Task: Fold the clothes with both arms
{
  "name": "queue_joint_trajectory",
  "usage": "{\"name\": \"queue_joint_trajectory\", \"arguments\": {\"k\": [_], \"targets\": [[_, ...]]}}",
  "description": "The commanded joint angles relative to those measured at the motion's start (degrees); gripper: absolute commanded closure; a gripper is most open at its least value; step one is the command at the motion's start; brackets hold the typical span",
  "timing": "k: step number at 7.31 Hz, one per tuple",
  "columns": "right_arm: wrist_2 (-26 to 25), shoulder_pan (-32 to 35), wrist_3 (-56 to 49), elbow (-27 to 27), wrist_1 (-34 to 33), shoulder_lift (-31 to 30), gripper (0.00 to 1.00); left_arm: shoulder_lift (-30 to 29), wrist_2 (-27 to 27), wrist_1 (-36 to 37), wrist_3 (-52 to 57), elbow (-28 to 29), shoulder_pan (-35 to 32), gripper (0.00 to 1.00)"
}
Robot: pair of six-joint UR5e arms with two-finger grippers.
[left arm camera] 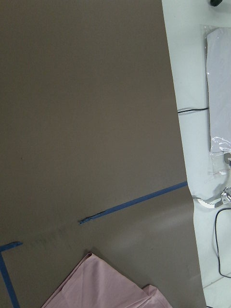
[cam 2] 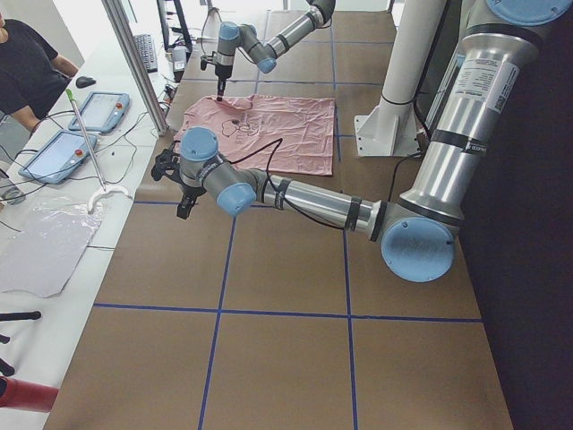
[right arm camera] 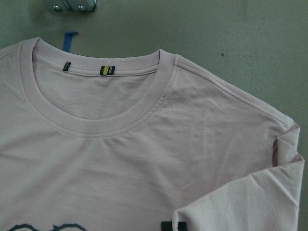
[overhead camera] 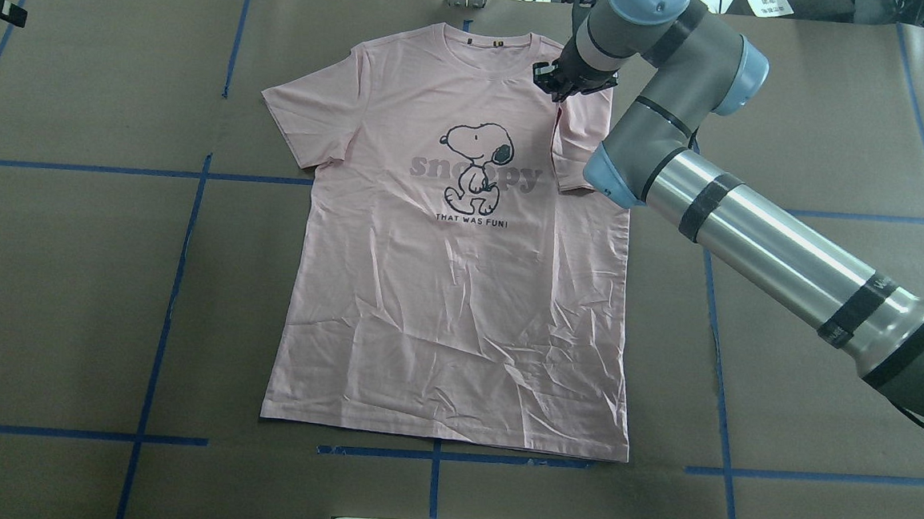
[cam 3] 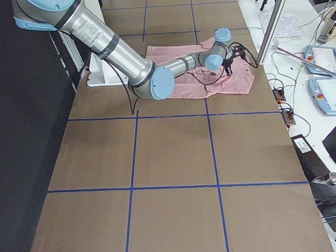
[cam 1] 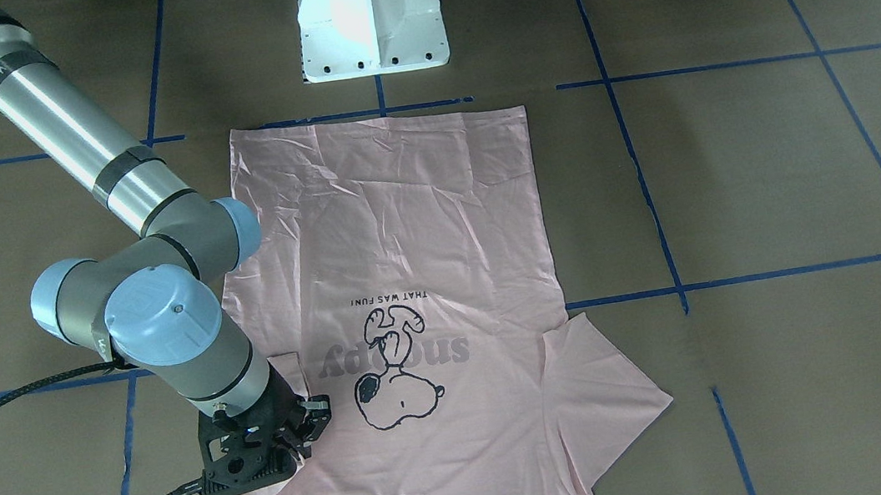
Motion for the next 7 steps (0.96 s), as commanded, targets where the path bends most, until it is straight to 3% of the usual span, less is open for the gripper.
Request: {"name": "queue_joint_trajectory", "arguments": {"k": [1, 3, 4, 5, 6, 7], "targets": [[-0.14, -0.13, 0.62, -0.5, 0.14, 1.06, 0.66, -0.02, -0.03, 0.0, -0.03, 0.13, 0.03, 0.03], [-0.15, -0.04, 1.76, -1.29, 0.14, 2.64, 0.64, -0.11, 0.06, 0.09, -0.46, 0.13, 0.29, 0.03], [-0.15, -0.13, 2.29, -1.21, 0.05, 2.74, 0.37, -2.02, 0.32, 0.09, -6.65, 0.3, 2.91, 0.03], [0.12, -0.05, 5.77, 0.01, -0.12, 2.48, 0.14, -4.65, 4.15, 0.17, -14.54, 0.22, 6.85, 0.02], [1.08, -0.04, 7.46, 2.89, -1.43, 1.34, 0.01, -6.85, 10.89, 0.09, -21.84, 0.56, 12.98, 0.01], [3.09, 0.13, 7.48, 8.23, -9.54, -0.23, 0.01, -8.7, 16.52, 0.0, -25.39, 1.52, 17.48, 0.01]]}}
